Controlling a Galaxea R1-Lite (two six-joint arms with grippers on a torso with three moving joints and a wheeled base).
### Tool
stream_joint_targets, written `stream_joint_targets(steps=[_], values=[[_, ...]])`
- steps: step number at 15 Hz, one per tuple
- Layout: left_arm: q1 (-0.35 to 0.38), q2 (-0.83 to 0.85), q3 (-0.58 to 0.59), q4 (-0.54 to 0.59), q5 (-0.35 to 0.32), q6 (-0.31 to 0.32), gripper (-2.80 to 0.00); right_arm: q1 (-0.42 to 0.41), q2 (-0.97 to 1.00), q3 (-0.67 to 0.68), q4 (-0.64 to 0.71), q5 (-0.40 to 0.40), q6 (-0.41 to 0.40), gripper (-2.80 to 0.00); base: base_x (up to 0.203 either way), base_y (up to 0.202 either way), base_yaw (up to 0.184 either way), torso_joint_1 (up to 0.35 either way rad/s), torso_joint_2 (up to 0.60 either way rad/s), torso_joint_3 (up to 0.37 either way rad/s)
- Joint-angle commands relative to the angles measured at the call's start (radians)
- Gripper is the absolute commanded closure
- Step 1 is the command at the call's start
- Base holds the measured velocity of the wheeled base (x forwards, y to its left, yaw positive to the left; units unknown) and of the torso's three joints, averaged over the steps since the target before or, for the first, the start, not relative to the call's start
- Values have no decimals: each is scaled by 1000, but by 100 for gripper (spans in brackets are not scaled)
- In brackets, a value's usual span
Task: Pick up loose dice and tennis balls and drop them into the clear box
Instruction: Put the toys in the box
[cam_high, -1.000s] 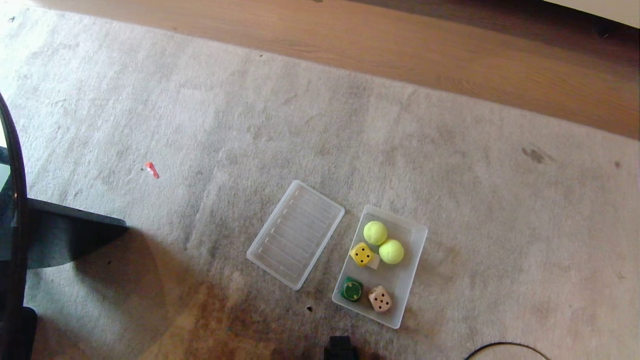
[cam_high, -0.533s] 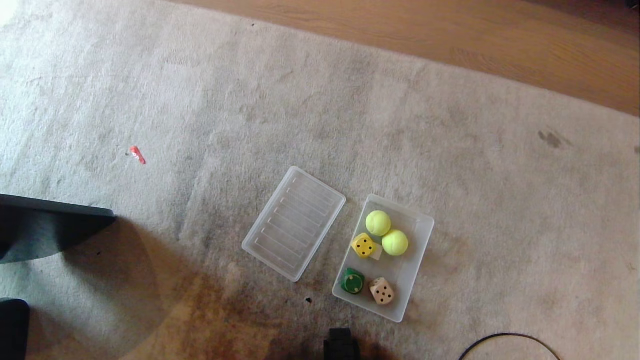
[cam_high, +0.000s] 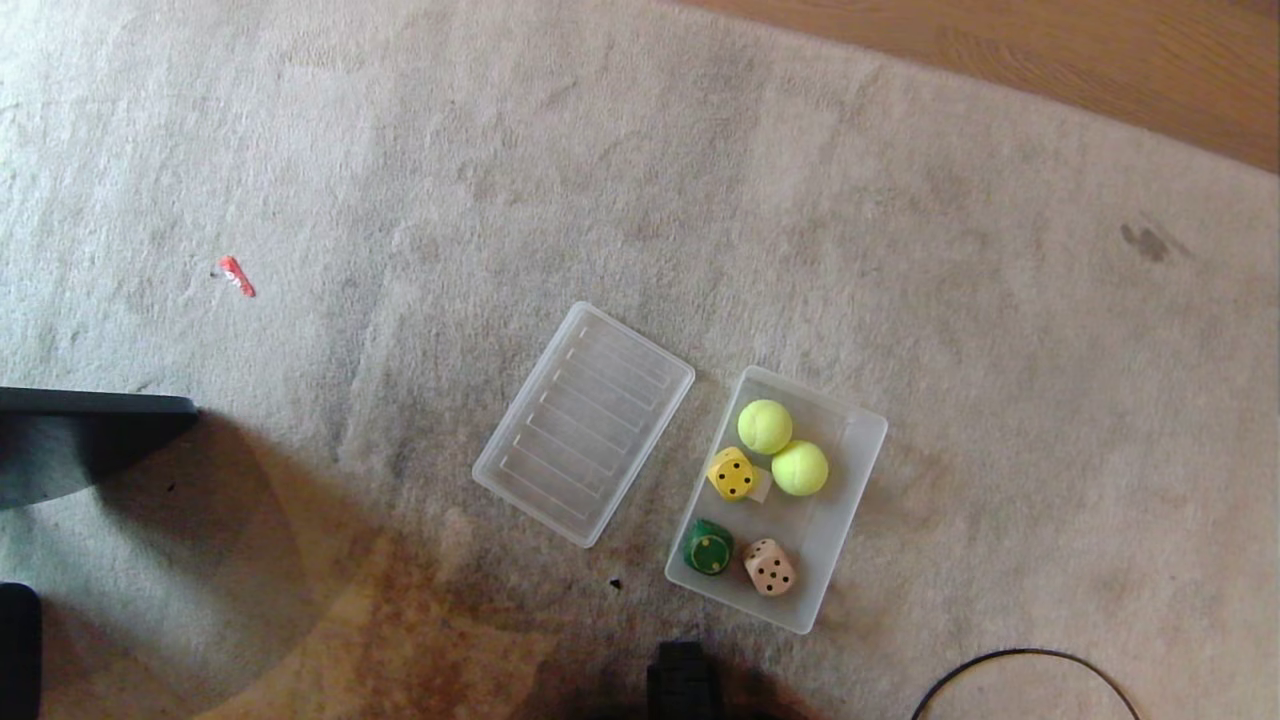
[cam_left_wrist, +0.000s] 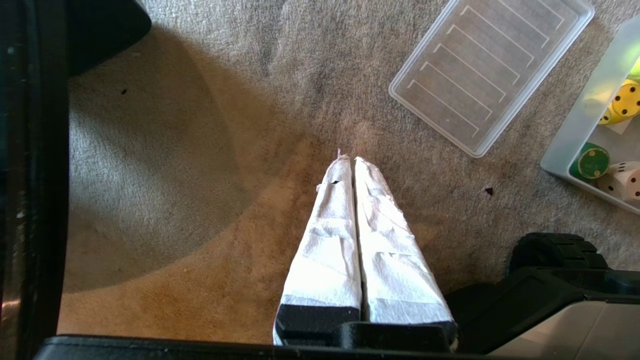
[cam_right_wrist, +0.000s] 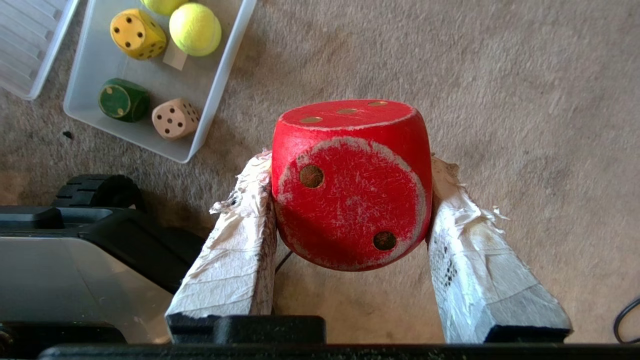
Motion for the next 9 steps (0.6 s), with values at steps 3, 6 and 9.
stream_joint_targets(steps=[3,6,9], values=[[0,0,1,1,1,3,0,0,-1,2,0,2,-9,0,0,0,0,2,5,-33],[0,0,0,1,1,3,0,0,1,-18,11,6,0,0,0,0,0,0,0,0],[0,0,0,1,1,3,0,1,114,-152,66,31,105,0,0,0,0,0,0,0]])
